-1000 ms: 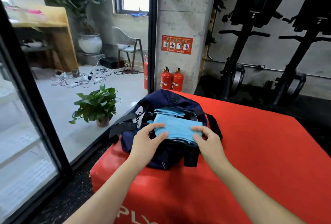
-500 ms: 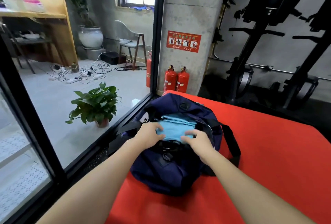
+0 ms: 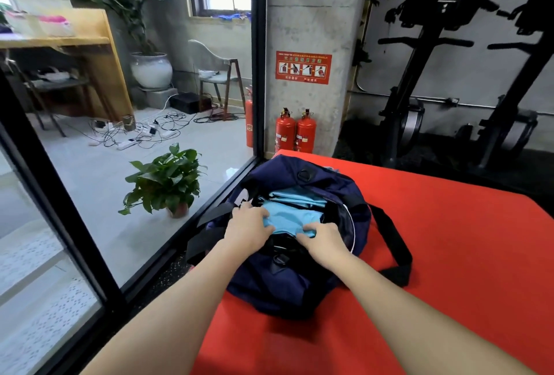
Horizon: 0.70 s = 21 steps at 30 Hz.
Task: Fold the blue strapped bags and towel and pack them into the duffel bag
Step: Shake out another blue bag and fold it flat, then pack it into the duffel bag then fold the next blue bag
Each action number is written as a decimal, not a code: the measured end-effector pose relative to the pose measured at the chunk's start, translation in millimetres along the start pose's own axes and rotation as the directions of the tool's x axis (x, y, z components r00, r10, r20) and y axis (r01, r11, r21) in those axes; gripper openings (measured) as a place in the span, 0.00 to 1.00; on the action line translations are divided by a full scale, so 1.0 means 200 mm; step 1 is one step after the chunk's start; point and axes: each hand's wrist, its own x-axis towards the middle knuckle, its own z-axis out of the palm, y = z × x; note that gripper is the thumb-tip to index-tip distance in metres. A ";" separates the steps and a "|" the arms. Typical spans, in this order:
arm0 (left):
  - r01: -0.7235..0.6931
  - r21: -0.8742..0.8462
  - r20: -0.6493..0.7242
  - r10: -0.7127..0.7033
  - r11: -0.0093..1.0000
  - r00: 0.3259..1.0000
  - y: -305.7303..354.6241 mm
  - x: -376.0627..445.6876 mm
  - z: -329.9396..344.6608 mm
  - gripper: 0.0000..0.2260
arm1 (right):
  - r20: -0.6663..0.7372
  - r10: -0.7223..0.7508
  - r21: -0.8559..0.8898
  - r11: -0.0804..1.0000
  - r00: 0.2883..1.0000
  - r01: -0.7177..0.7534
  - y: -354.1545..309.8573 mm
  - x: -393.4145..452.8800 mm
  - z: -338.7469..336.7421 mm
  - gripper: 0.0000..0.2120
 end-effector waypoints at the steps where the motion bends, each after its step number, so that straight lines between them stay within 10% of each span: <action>1: -0.019 0.004 -0.066 0.019 1.000 0.998 0.03 -0.04 -0.02 0.17 | -0.014 -0.026 -0.005 1.000 1.000 0.026 -0.01 -0.03 -0.04 0.19; 8: -0.358 -0.262 -0.300 0.277 0.896 0.913 0.55 -0.43 -0.08 0.08 | -0.131 -0.241 -0.014 0.970 0.962 0.242 0.09 -0.38 -0.40 0.07; 21: -0.597 -0.222 -0.060 0.600 0.771 0.798 1.72 -0.89 0.55 0.07 | -0.303 0.006 -0.127 0.991 0.953 -0.047 1.05 -1.12 -1.36 0.08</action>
